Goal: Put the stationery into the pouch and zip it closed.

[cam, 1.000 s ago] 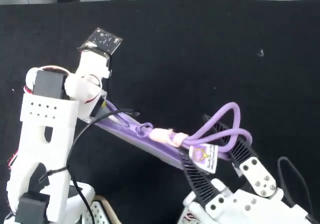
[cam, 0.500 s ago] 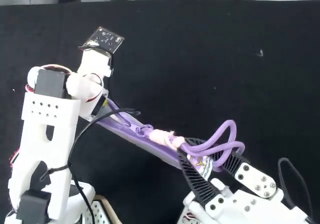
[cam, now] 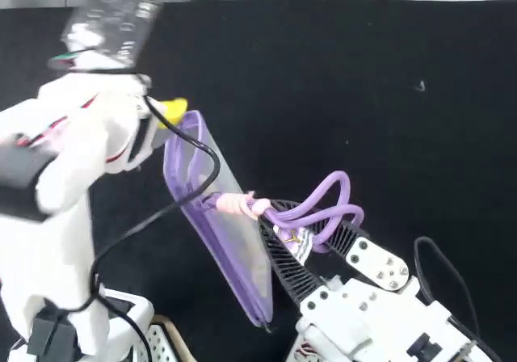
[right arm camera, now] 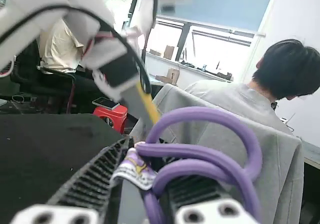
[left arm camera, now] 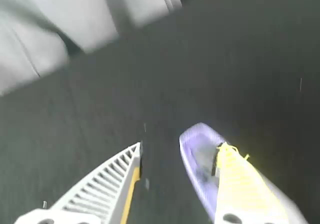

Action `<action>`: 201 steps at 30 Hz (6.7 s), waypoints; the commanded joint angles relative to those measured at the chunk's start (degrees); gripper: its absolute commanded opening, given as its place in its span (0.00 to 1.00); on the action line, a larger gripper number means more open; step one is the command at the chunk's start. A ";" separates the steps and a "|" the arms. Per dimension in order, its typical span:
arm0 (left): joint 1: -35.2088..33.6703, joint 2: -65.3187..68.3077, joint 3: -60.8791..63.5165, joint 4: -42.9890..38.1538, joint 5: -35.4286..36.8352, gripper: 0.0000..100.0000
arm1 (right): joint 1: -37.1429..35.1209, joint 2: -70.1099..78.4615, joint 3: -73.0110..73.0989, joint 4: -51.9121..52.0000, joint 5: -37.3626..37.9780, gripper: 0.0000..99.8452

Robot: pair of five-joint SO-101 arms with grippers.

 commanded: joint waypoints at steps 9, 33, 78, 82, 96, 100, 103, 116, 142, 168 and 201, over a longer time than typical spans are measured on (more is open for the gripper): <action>-4.79 -13.19 -9.54 0.00 11.69 0.25 | 0.00 0.57 3.12 -9.05 0.62 0.01; 9.89 -62.15 58.77 -8.09 17.67 0.25 | 4.92 8.31 3.56 -18.20 0.35 0.01; 4.18 -62.07 83.74 -28.66 30.51 0.25 | 4.66 8.13 3.38 -16.00 0.26 0.01; 3.91 -62.07 87.52 -31.47 30.51 0.25 | 4.66 8.13 3.47 -16.00 0.26 0.01; 9.19 -62.15 83.56 -29.54 18.02 0.24 | 4.84 8.04 3.12 -13.98 0.70 0.01; 9.19 -62.15 75.56 -24.35 13.01 0.24 | 4.57 8.04 0.57 -10.81 0.26 0.01; 9.19 -62.15 73.27 -22.24 11.08 0.24 | 4.48 8.04 -3.82 -6.77 0.18 0.01; 24.40 -62.15 78.55 -21.98 11.16 0.24 | 4.48 8.04 -8.48 -1.49 -1.32 0.01; 38.55 -61.54 78.73 -34.37 10.81 0.24 | 0.53 1.98 -10.51 4.75 -1.32 0.01; 39.87 -65.58 77.58 -23.21 3.52 0.03 | 8.00 8.48 -4.26 -5.80 -1.23 0.01; 21.41 -79.47 78.81 -25.85 0.35 0.03 | 44.75 47.60 -16.13 -12.57 -6.68 0.01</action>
